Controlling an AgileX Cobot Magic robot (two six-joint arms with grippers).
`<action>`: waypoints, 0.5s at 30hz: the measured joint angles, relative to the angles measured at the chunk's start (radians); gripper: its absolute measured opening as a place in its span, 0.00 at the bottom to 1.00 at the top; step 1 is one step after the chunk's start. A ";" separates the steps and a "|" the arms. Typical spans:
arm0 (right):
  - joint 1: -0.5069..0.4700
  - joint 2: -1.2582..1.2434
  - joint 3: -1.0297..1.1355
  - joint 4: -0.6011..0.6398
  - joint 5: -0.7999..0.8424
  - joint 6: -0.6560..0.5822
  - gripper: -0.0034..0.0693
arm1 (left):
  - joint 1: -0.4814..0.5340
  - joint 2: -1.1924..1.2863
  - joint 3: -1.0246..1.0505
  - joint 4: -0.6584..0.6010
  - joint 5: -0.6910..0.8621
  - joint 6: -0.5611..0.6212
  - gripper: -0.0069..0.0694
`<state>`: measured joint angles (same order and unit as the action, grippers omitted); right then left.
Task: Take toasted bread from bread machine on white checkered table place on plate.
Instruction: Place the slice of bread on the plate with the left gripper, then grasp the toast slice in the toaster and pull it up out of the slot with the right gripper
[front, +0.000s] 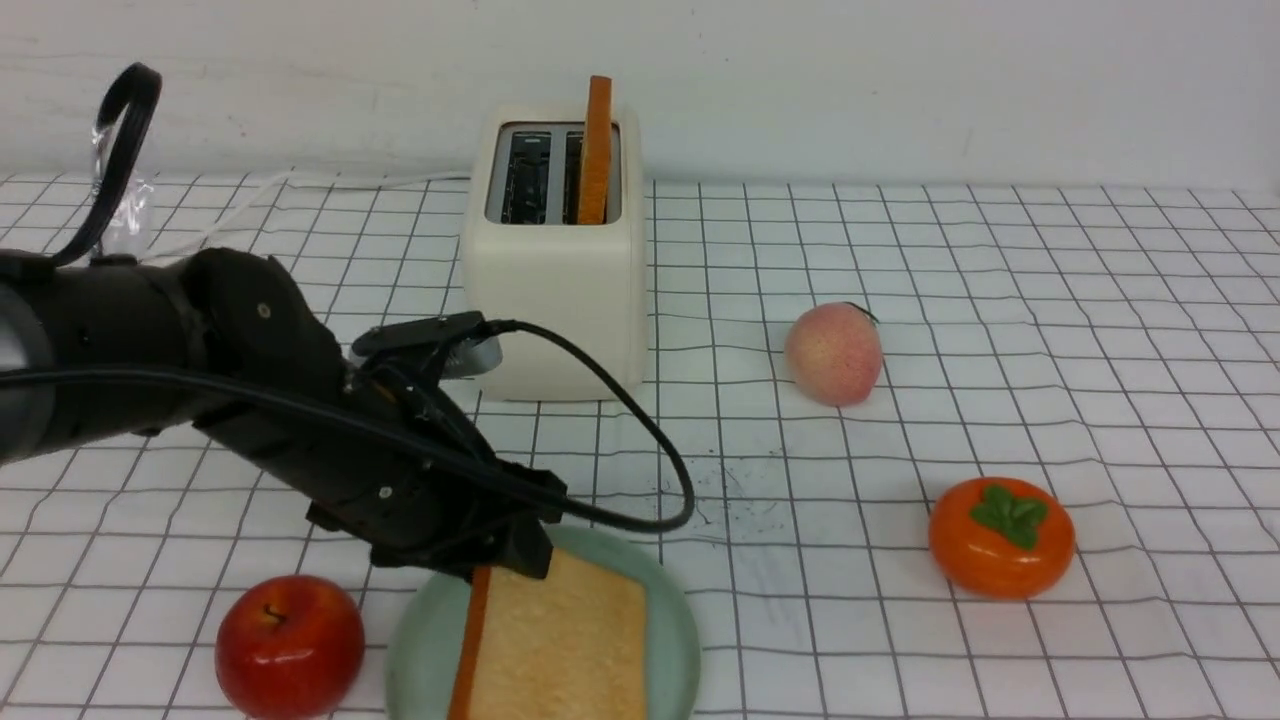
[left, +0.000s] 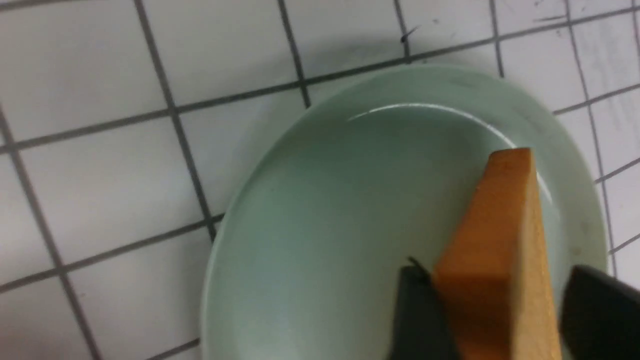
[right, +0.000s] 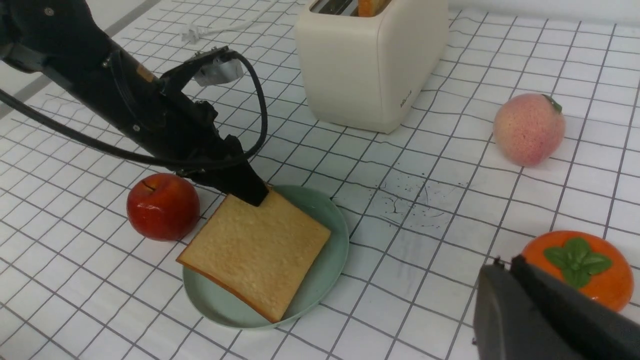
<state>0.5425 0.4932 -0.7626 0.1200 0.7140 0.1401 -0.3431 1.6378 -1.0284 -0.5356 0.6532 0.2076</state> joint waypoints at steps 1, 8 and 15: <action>0.000 0.000 0.000 0.000 0.000 0.000 0.07 | 0.000 -0.012 0.000 0.015 0.000 -0.007 0.72; 0.000 0.000 0.000 0.000 0.000 0.000 0.07 | 0.000 -0.174 0.000 0.096 -0.002 -0.026 0.96; 0.004 0.093 -0.066 0.000 0.094 0.000 0.07 | 0.000 -0.437 0.000 0.200 -0.003 -0.145 0.73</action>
<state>0.5460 0.5864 -0.8281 0.1200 0.8082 0.1401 -0.3431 1.2012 -1.0284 -0.3357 0.6506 0.0627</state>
